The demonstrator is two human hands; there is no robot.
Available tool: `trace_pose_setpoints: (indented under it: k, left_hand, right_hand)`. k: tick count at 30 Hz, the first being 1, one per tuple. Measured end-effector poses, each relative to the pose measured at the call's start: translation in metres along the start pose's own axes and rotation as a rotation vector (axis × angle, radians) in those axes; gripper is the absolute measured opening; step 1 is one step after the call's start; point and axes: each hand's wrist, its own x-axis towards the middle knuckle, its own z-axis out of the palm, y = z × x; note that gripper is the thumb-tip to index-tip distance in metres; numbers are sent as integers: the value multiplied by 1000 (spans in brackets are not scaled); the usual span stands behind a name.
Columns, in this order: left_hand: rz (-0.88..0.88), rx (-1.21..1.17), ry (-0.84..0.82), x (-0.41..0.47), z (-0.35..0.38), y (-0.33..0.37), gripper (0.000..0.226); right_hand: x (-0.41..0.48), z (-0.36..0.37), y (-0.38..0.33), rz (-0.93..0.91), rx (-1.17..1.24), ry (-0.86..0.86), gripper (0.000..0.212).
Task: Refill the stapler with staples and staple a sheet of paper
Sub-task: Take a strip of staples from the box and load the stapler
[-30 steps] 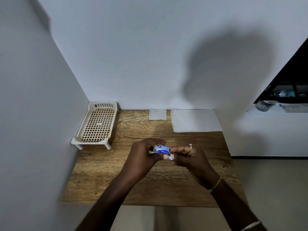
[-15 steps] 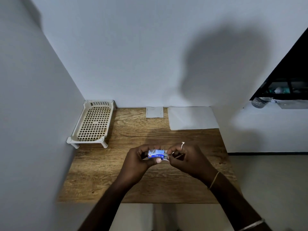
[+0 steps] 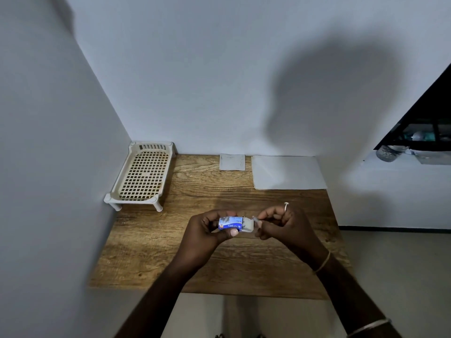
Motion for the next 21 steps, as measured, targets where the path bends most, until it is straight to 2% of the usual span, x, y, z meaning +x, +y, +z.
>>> trace_pose_setpoints:
  k: [3,6,9,12,16,21]
  left_hand:
    - [4,5,3,1,-1,1,35]
    - [15,14,-6,2,-2,1,34]
    - [14,13,-7,2,-1,0,34]
    - [13,17,-4,2,-2,-3,34]
    - [20,21,-4,3,-3,-5,35]
    - [21,25,11,3,-7,-14,32]
  right_hand:
    - [-1,-2,0,40,187,51,15]
    - [-2,-4,4,94,406,46,7]
    - [-2,-4,9,102,478,39,12]
    - [-1,-3,12,110,480,31,24]
    - [2,0,17,149,435,68,27]
    - [-5,5,20,124,147,60,16]
